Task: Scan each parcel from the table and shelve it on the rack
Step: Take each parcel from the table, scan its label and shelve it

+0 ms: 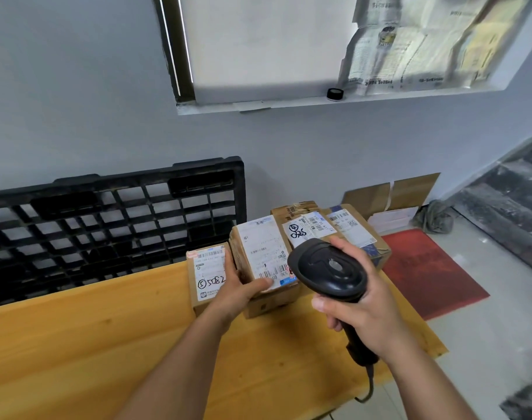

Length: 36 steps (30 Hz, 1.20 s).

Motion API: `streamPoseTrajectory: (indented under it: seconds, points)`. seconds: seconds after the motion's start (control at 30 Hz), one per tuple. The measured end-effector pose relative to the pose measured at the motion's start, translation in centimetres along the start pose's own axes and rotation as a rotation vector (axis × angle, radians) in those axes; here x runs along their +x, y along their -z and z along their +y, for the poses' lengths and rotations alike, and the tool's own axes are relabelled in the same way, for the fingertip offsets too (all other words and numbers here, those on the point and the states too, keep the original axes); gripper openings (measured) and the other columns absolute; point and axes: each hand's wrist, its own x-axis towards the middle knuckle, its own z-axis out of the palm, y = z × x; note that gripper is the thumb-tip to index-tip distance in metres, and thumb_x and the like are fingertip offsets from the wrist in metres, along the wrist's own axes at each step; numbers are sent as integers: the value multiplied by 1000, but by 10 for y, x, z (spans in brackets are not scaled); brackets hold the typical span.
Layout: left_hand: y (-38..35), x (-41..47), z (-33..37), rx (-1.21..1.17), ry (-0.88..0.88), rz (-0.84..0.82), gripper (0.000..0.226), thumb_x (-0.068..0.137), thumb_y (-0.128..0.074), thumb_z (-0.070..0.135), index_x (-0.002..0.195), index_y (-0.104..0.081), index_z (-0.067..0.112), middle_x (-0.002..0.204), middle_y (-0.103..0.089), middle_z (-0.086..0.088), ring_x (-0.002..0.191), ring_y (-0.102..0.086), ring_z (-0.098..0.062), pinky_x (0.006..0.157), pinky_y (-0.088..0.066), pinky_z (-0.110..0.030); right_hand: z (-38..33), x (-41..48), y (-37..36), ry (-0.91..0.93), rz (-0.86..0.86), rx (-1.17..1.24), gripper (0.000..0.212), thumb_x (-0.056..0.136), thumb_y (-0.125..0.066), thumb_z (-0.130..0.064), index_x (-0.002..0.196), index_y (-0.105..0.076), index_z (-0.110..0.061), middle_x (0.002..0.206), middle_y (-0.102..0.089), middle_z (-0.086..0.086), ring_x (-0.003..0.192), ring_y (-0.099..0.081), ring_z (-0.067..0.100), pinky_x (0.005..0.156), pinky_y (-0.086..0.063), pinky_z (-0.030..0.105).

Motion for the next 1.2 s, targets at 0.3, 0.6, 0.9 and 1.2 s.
streamPoseTrajectory:
  seconds: [0.3,0.6,0.9,1.2]
  points:
    - [3,-22,20,43,-264,191,118,73,-83,18,150,2,43,112,-56,8,95,-55,0,61,-49,-11,-10,3,11,64,-67,34,83,56,-86,-29,125,-51,-59,108,-66,12,52,-63,31,52,-53,38]
    - [57,-45,70,208,-470,390,122,67,-86,14,150,0,44,140,-46,-5,124,-50,-18,93,-53,-38,-45,-2,6,176,-218,171,81,60,-84,-26,128,-50,-54,91,-71,19,52,-60,32,52,-52,41]
    - [86,-70,86,255,-529,541,123,67,-87,20,152,0,40,146,-43,-1,130,-46,-17,105,-45,-47,-60,-13,0,205,-321,222,89,53,-93,-44,131,-50,-49,88,-71,19,51,-59,33,52,-52,42]
    - [89,-86,86,246,-549,585,122,67,-86,16,152,-1,40,147,-41,-1,133,-44,-18,108,-41,-50,-59,-22,8,215,-323,210,83,60,-85,-24,132,-50,-46,73,-71,5,48,-58,33,52,-51,44]
